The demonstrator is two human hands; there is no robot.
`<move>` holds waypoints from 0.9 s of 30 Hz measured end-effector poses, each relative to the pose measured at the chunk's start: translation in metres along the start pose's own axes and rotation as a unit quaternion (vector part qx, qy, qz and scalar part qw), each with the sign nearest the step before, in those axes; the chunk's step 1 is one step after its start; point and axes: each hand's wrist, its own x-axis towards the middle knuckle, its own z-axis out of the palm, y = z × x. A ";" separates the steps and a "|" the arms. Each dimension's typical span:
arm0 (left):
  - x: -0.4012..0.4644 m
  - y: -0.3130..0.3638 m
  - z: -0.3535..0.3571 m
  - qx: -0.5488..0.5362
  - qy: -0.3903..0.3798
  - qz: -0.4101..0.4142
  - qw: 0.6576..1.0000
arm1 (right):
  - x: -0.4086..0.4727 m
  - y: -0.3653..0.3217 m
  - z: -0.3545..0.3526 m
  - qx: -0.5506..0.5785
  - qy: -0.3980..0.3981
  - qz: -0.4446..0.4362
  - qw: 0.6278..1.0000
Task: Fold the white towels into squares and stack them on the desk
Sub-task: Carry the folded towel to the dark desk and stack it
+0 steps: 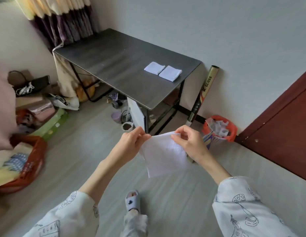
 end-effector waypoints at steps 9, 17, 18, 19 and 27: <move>0.190 -0.104 -0.072 -0.150 -0.074 -0.047 0.985 | 0.214 -0.044 0.055 0.042 0.000 0.025 0.999; 0.348 -0.118 -0.084 -0.381 -0.022 -0.111 0.918 | 0.352 -0.049 0.044 0.097 0.068 0.075 0.990; 0.368 -0.120 -0.081 -0.397 -0.015 -0.130 0.908 | 0.371 -0.044 0.043 0.135 0.079 0.103 0.982; 0.388 -0.123 -0.077 -0.399 -0.009 -0.148 0.905 | 0.391 -0.039 0.043 0.177 0.088 0.137 0.971; 0.536 -0.142 -0.056 -0.292 -0.025 -0.218 0.931 | 0.530 0.003 0.029 0.197 0.049 0.358 0.911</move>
